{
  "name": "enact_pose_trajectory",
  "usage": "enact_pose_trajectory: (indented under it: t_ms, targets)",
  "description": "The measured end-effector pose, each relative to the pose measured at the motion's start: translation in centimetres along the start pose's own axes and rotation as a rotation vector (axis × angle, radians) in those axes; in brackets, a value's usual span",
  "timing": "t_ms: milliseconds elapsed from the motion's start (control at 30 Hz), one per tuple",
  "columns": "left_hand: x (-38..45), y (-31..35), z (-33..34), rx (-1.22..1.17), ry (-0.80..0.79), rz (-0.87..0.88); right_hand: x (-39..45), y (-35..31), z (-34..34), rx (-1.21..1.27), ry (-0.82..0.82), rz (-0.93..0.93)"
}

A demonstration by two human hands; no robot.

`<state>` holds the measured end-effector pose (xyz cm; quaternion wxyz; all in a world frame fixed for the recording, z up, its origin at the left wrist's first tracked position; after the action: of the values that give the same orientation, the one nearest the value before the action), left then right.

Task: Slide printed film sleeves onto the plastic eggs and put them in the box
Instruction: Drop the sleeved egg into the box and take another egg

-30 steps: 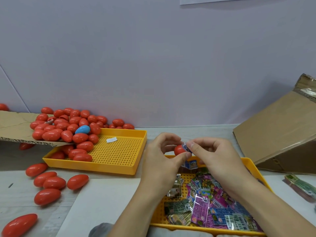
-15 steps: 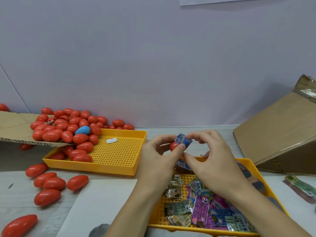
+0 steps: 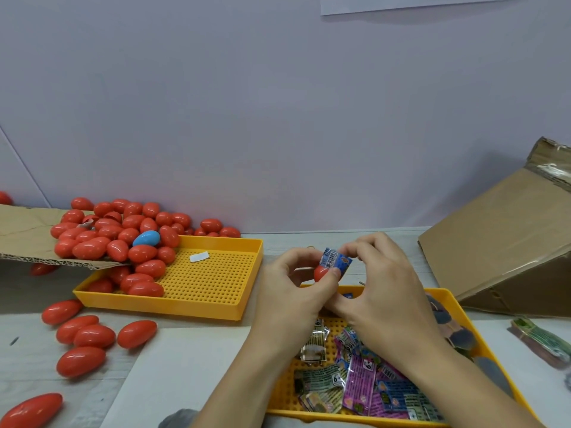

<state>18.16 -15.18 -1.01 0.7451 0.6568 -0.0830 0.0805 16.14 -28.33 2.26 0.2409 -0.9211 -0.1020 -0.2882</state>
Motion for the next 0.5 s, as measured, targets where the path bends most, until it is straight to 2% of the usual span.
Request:
enact_pose_trajectory:
  t_ms: [300,500]
  targets:
    - [-0.04,-0.22,0.08,-0.002,0.007,-0.020,-0.01,-0.05,0.06,0.072,-0.013,0.003]
    - [-0.33,-0.60,0.71,-0.068,-0.045,-0.080,-0.03,-0.57,0.33,0.118,-0.042,-0.032]
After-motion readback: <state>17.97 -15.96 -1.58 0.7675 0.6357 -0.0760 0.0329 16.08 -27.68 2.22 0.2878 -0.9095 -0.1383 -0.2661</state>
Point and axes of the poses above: each hand's wrist, its own x-axis towards the middle knuckle, its own z-axis out of the palm, y = z × x, the point moved 9 cm from there along x, towards the middle knuckle, and after that the axes turned 8 degrees about -x, right-handed, at the moved point
